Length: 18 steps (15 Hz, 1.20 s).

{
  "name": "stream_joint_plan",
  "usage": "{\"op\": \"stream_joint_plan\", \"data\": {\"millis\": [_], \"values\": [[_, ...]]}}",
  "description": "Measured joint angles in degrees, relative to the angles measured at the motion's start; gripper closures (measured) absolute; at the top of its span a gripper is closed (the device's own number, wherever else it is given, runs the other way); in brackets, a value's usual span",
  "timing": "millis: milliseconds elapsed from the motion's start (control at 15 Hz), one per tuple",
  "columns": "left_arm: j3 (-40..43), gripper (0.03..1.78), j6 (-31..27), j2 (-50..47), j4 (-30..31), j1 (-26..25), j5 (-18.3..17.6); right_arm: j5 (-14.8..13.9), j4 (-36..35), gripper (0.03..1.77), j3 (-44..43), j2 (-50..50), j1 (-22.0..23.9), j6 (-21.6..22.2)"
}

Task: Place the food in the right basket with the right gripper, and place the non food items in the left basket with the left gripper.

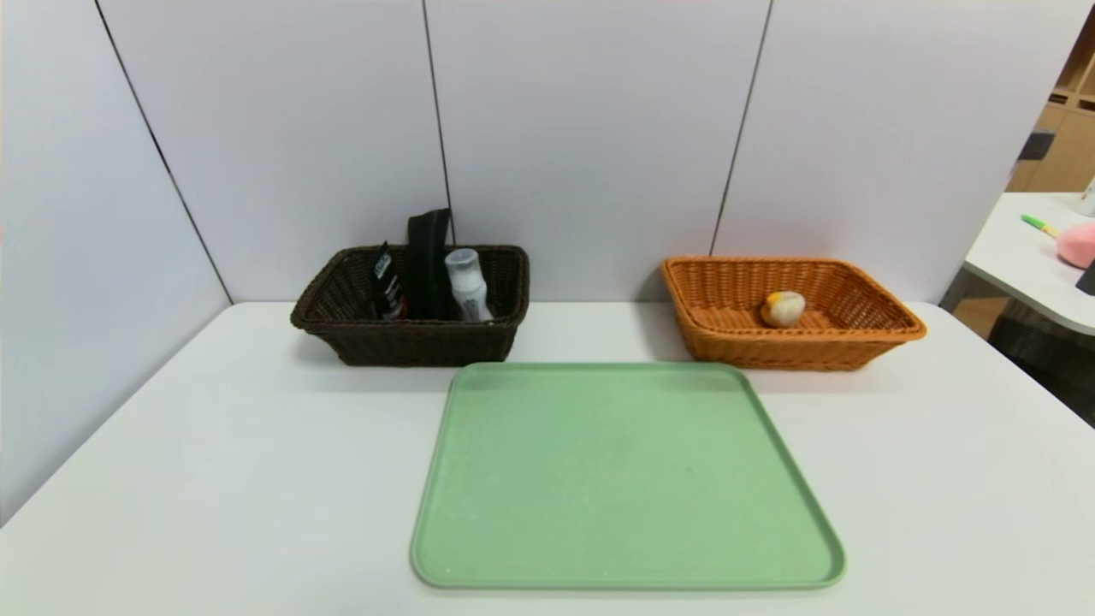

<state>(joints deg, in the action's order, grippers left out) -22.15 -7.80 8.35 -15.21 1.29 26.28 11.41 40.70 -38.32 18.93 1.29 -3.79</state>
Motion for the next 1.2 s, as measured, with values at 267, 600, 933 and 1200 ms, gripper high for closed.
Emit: {"op": "stream_joint_plan", "data": {"millis": [267, 600, 933, 1200], "values": [[3.46, 0.12, -2.23, -4.85, 0.11, -0.50, -9.97, -4.02, -9.45, 0.10, 3.86, -6.89, -0.50, -0.83], [4.77, 0.12, -2.52, -7.53, -0.18, -0.50, -16.55, -5.88, -20.89, 0.10, 13.20, -16.63, -1.16, -7.03], [6.94, 0.12, -0.51, -8.37, 1.49, -0.50, -19.76, -5.52, -43.23, 0.10, 29.70, -18.77, -1.22, -9.76], [13.14, 0.12, -0.96, -8.46, 8.74, -0.50, -23.28, -7.91, -52.58, 0.10, 37.74, -18.98, -1.27, -12.58]]}}
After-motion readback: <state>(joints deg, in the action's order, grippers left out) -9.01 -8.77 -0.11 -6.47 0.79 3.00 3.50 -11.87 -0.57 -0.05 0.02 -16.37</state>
